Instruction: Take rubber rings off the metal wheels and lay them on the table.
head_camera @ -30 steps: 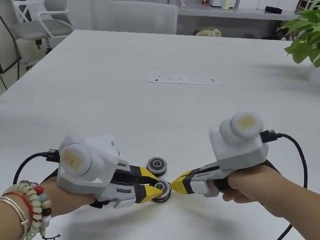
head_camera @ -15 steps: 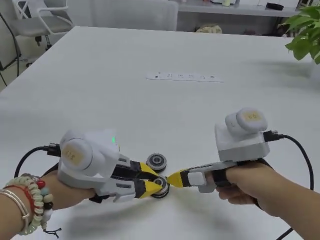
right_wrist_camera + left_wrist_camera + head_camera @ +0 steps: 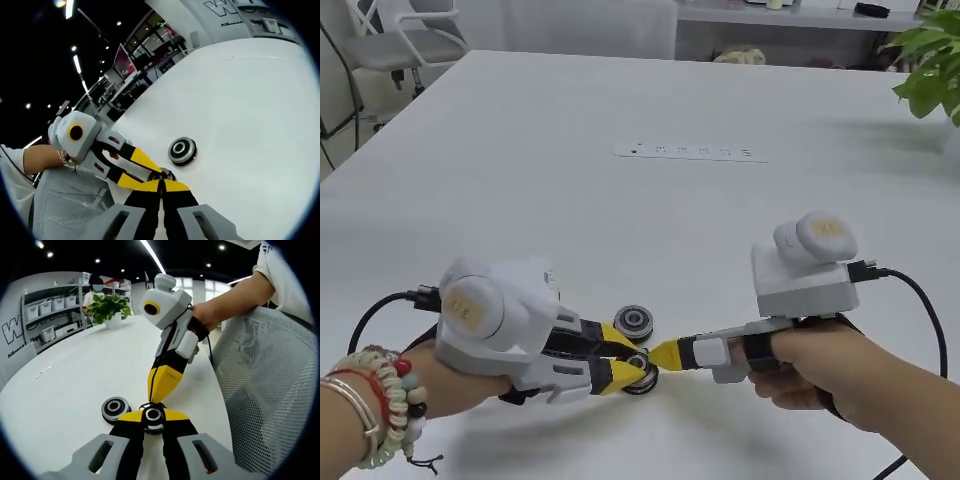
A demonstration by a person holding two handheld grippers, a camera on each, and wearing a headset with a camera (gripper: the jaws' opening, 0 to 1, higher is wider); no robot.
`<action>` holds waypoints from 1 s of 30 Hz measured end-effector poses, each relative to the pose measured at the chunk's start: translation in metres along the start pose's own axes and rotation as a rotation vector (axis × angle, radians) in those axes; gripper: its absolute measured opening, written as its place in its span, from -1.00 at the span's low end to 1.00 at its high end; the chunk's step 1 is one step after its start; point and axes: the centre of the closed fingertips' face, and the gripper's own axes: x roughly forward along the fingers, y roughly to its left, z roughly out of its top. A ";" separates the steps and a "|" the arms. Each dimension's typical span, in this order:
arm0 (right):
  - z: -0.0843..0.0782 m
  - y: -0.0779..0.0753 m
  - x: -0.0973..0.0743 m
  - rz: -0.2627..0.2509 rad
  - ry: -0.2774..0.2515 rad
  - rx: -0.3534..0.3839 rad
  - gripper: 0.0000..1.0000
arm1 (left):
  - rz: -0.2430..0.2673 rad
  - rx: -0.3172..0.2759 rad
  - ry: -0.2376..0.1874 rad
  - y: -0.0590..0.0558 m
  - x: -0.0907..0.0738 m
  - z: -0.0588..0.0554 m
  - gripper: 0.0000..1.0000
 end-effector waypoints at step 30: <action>0.010 0.004 -0.003 0.021 -0.029 0.013 -1.00 | 0.021 -0.029 -0.006 0.001 -0.001 0.000 -0.84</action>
